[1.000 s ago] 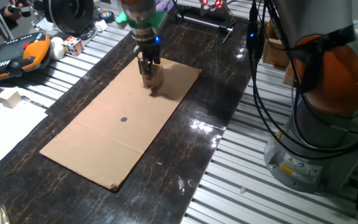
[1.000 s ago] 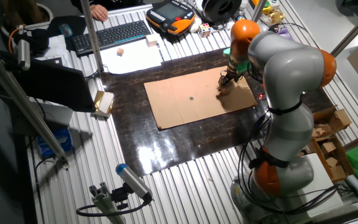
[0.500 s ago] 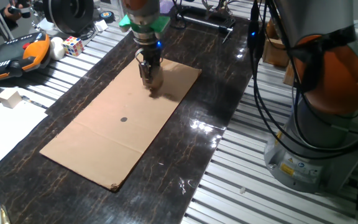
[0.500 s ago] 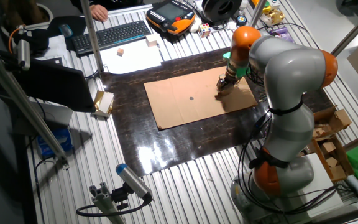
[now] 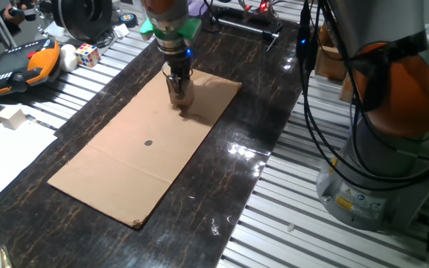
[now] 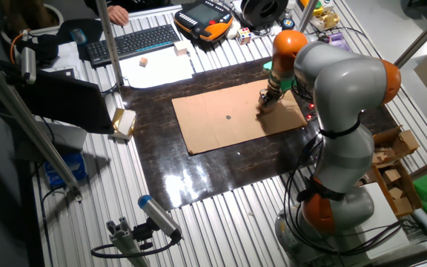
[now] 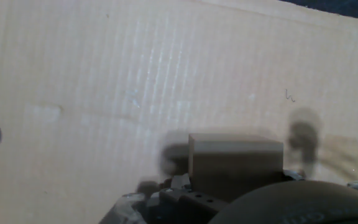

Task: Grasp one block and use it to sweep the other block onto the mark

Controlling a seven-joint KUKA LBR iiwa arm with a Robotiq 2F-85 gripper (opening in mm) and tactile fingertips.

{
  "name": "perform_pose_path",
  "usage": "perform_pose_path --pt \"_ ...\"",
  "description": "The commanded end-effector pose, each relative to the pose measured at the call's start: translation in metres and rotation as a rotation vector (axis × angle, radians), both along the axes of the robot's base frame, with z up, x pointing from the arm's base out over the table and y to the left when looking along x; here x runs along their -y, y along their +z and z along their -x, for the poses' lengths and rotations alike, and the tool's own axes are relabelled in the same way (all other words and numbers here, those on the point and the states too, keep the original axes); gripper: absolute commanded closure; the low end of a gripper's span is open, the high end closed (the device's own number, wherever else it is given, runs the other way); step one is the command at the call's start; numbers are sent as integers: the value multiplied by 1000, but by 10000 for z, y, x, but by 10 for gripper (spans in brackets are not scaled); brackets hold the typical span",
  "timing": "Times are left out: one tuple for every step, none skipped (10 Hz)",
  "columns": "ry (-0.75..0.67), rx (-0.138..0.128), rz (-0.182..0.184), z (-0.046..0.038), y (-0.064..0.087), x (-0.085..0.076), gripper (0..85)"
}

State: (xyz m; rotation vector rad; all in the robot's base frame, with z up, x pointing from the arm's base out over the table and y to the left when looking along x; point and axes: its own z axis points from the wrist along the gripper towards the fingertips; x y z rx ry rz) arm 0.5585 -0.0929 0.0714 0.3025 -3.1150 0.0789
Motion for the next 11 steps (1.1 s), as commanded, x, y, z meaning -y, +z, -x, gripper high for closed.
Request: perform_pose_path --pt "0 -3 -2 -3 26 -23 597" --pt "-1 -12 -2 -7 72 -74 630" --pt "-10 -22 -13 -10 130 -146 700" --pt "-26 -31 -12 -6 197 -242 787" --pt "-51 -37 -11 16 269 -397 847" --pt "-76 -41 -6 23 330 -523 843" --pt "-104 -49 -6 20 392 -667 843" --pt "-136 -48 -2 23 442 -821 843" --pt "-176 -48 -2 32 494 -996 843" --pt "-209 -48 -5 42 535 -1148 843" --pt "-240 -45 9 58 569 -1288 843"
